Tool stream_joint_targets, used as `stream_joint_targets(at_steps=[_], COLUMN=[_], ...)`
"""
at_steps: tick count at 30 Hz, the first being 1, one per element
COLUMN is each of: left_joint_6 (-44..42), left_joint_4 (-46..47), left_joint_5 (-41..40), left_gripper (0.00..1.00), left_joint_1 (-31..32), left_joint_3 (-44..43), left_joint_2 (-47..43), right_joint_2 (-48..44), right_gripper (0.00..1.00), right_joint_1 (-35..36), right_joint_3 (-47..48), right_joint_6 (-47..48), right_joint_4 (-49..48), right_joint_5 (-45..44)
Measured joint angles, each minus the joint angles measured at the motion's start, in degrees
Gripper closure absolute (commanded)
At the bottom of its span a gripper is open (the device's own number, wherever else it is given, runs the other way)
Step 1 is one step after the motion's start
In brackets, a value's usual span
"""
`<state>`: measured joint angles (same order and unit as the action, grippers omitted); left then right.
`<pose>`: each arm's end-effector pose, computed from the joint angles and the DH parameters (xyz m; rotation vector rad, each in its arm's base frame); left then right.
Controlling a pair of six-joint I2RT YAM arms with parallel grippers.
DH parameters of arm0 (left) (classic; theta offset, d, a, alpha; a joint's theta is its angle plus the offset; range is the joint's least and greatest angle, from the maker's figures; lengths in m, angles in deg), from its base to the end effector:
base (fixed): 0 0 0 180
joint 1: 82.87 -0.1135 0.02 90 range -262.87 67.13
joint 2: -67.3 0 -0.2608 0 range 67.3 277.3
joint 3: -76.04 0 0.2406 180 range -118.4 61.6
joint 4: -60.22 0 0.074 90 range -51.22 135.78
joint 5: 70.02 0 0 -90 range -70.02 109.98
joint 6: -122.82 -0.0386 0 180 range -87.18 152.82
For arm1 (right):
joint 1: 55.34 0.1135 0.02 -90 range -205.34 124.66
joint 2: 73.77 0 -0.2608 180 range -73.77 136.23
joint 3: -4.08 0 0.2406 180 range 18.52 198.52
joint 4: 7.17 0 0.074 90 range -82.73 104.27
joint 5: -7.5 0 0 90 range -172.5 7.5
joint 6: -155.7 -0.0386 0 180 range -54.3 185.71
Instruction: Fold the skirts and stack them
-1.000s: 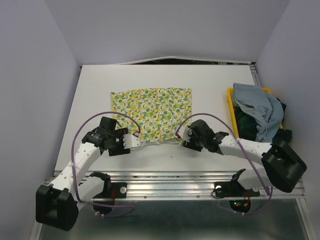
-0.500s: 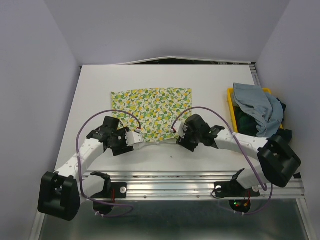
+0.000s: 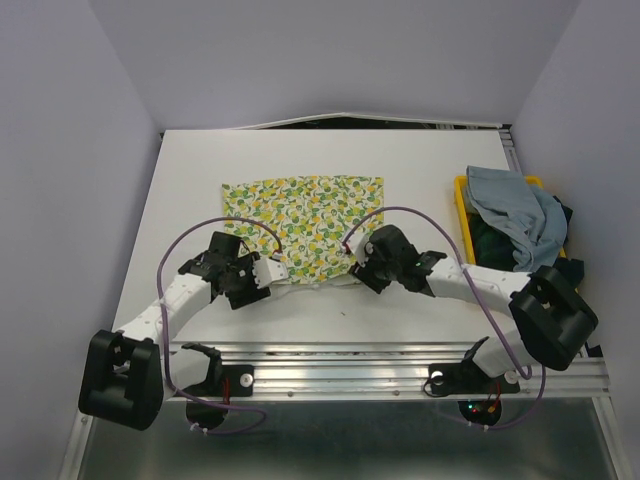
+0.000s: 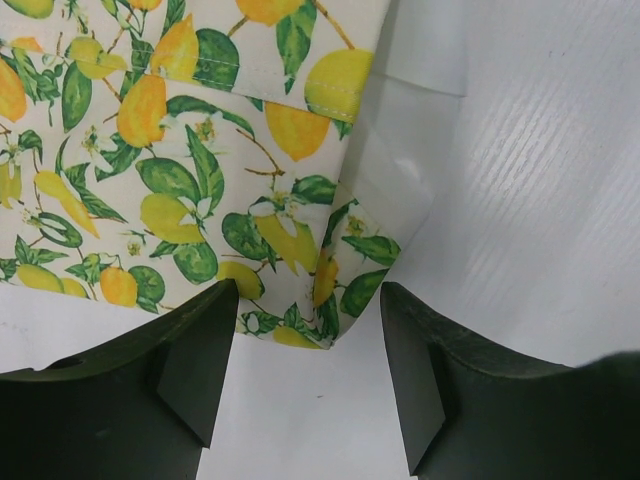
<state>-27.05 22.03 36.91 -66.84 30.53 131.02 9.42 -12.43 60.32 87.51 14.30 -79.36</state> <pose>0.1838 -0.0645 0.1798 1.6204 1.8958 -0.0632 0.2023 0.1910 0.1792 -1.3207 2.0371 0.2342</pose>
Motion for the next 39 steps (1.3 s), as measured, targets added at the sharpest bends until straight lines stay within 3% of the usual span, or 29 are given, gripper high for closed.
stream_joint_targets(at_steps=[10,14,17,26,28,29,30,31,39], left_joint_6=[1.4,1.51,1.75,7.28,8.66,9.4,10.38,11.1,16.5], left_joint_4=[1.33,1.33,1.33,4.33,5.84,6.91,8.04,9.03,21.33], left_joint_5=[0.22,0.24,0.35,-0.42,-1.16,-1.66,-2.38,-3.3,-16.79], left_gripper=[0.31,0.31,0.33,0.7,0.77,0.88,0.97,1.0,1.0], left_joint_1=[0.0,0.0,0.0,0.0,0.0,0.0,0.0,0.0,0.74], left_joint_3=[0.04,0.04,0.04,-0.02,-0.02,-0.04,-0.02,0.0,0.57], left_joint_2=[0.13,0.13,0.13,1.31,1.29,1.25,1.2,1.05,-6.27], right_joint_2=[-1.92,-2.08,-2.1,-0.72,-0.7,-0.7,-0.7,-0.7,-2.21], right_gripper=[0.37,0.38,0.45,0.81,0.96,0.99,0.99,0.99,0.99], right_joint_1=[0.0,0.0,0.0,0.0,0.0,0.0,0.0,0.0,0.57], right_joint_3=[0.0,0.0,0.0,-0.87,-1.68,-1.92,-2.27,-2.51,-3.23], right_joint_6=[-2.54,-2.54,-2.49,-3.08,-3.5,-3.72,-3.63,-3.58,5.07], right_joint_4=[0.02,0.02,-0.07,-7.28,-9.18,-9.75,-10.67,-11.28,-20.74], right_joint_5=[-0.09,-0.13,-0.09,-5.33,-7.21,-8.0,-8.87,-9.68,-20.11])
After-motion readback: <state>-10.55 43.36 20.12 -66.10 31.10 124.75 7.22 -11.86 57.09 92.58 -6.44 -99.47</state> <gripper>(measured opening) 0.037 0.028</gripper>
